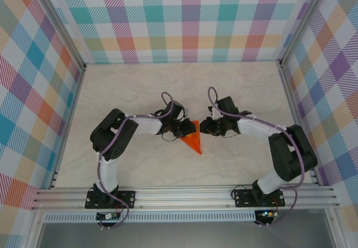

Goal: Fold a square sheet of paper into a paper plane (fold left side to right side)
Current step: Fourth fold the wing at the center of the table.

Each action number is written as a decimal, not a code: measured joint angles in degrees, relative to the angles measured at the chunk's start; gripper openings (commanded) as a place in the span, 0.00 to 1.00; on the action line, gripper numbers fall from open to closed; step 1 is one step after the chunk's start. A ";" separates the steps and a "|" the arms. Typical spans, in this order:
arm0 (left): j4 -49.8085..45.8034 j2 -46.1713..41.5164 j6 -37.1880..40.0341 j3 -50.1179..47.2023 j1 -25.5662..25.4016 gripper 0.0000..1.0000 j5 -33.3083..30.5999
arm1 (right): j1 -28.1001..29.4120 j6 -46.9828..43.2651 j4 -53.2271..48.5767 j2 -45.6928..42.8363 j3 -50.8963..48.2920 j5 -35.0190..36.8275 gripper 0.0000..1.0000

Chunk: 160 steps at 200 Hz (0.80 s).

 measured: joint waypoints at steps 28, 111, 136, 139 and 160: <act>0.11 0.00 0.00 -0.04 0.02 0.18 0.02 | 0.57 0.50 2.10 -4.15 -3.74 -5.07 0.15; 0.26 -0.09 0.00 -0.22 0.02 0.18 0.00 | 5.29 2.45 5.77 1.44 -6.88 -12.79 0.14; 0.37 -0.09 0.00 -0.26 0.02 0.18 0.00 | 5.31 2.43 5.81 3.65 -6.91 -12.85 0.14; 0.37 -0.09 0.00 -0.26 0.02 0.18 0.00 | 5.29 2.43 5.81 3.78 -6.91 -12.85 0.14; 0.37 -0.09 0.00 -0.26 0.02 0.18 0.00 | 5.31 2.43 5.97 4.26 -6.91 -12.87 0.14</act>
